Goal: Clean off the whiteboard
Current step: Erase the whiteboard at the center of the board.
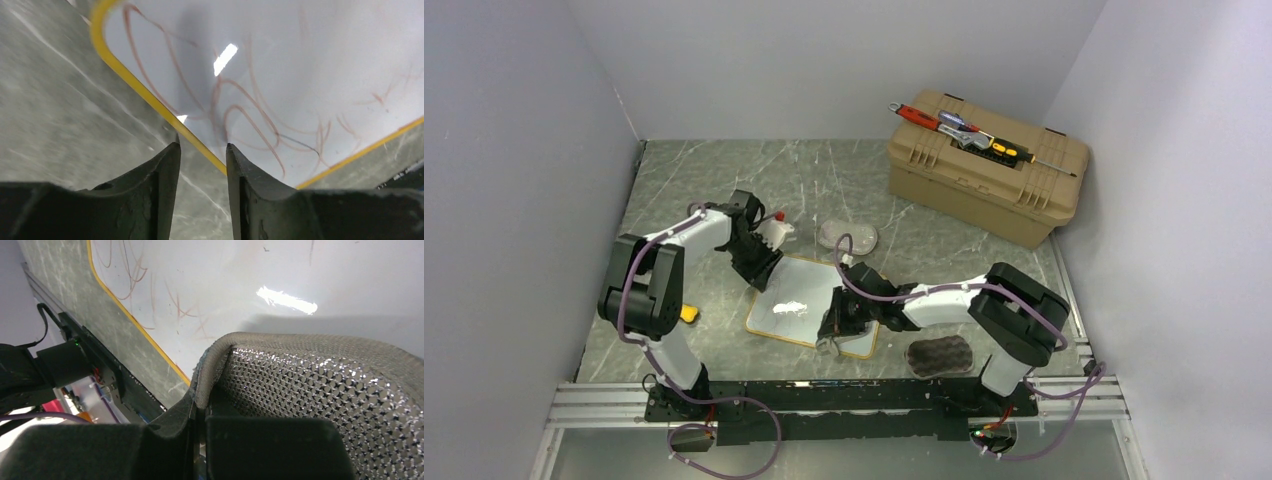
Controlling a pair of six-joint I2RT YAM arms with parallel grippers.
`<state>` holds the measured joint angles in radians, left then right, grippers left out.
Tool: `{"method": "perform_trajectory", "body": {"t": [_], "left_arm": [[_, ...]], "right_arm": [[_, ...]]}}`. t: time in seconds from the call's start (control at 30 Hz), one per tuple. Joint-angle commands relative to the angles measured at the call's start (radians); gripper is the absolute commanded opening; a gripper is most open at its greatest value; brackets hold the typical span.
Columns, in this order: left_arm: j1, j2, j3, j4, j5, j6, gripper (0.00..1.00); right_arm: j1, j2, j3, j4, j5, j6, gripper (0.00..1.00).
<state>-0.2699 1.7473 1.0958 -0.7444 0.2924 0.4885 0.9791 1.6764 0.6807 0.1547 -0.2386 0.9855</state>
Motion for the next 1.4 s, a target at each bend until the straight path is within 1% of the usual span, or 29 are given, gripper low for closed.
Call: {"method": "perform_trajectory", "body": {"t": [0.0,0.07,0.13,0.2,0.33,0.37,0.4,0.5,0.53,0.6,0.63,0.67,0.8,0.9,0.97,1.03,1.1,1.13,1.27,1.37], "left_arm": [[0.003,-0.062,-0.089,-0.058,0.014,0.012,0.45],[0.003,-0.033,-0.121,-0.025,-0.001,0.018,0.41],[0.003,0.024,-0.122,-0.014,0.018,0.010,0.34],[-0.003,0.067,-0.101,-0.018,0.015,0.002,0.24],[-0.003,0.091,-0.084,-0.004,0.013,-0.008,0.05],[-0.003,0.100,-0.078,-0.007,0.013,-0.010,0.03],[-0.003,0.112,-0.072,-0.008,0.010,-0.013,0.03],[-0.003,0.135,-0.071,0.000,-0.008,-0.018,0.03],[-0.003,0.137,-0.072,0.004,-0.010,-0.019,0.03],[-0.003,0.141,-0.070,0.005,-0.017,-0.019,0.03],[-0.003,0.144,-0.068,0.002,-0.018,-0.019,0.03],[-0.003,0.149,-0.066,0.000,-0.021,-0.018,0.03],[-0.002,0.156,-0.071,0.006,-0.028,-0.012,0.03],[-0.002,0.153,-0.069,0.006,-0.030,-0.016,0.03],[-0.002,0.147,-0.067,0.004,-0.030,-0.017,0.03],[-0.002,0.142,-0.066,0.001,-0.027,-0.020,0.03],[-0.002,0.141,-0.059,-0.005,-0.015,-0.028,0.03],[-0.002,0.145,-0.055,-0.011,-0.006,-0.033,0.03],[-0.003,0.156,-0.039,-0.018,0.019,-0.049,0.03],[-0.004,0.163,-0.028,-0.023,0.026,-0.054,0.03]], "right_arm": [[-0.023,0.097,-0.100,-0.159,0.143,-0.031,0.00],[-0.026,0.083,-0.104,-0.171,0.159,-0.037,0.00],[-0.017,0.062,-0.077,-0.211,0.184,-0.053,0.00],[0.007,0.050,-0.030,-0.264,0.207,-0.069,0.00],[0.049,0.093,0.089,-0.260,0.164,-0.111,0.00],[0.063,0.124,0.133,-0.263,0.149,-0.127,0.00],[0.076,0.162,0.206,-0.269,0.139,-0.148,0.00],[0.105,0.285,0.360,-0.262,0.090,-0.183,0.00],[0.113,0.333,0.396,-0.258,0.071,-0.190,0.00],[0.118,0.365,0.422,-0.257,0.053,-0.183,0.00],[0.119,0.351,0.393,-0.235,0.055,-0.169,0.00],[0.118,0.314,0.330,-0.209,0.065,-0.146,0.00],[0.118,0.105,-0.001,-0.109,0.136,-0.039,0.00],[0.119,-0.010,-0.196,-0.077,0.158,0.034,0.00],[0.128,-0.058,-0.245,-0.082,0.176,0.051,0.00],[0.141,-0.081,-0.237,-0.098,0.192,0.050,0.00],[0.154,-0.055,-0.163,-0.109,0.192,0.025,0.00],[0.163,-0.007,-0.111,-0.116,0.187,0.007,0.00],[0.183,0.211,0.195,-0.149,0.147,-0.078,0.00],[0.190,0.358,0.406,-0.190,0.129,-0.099,0.00]]}}
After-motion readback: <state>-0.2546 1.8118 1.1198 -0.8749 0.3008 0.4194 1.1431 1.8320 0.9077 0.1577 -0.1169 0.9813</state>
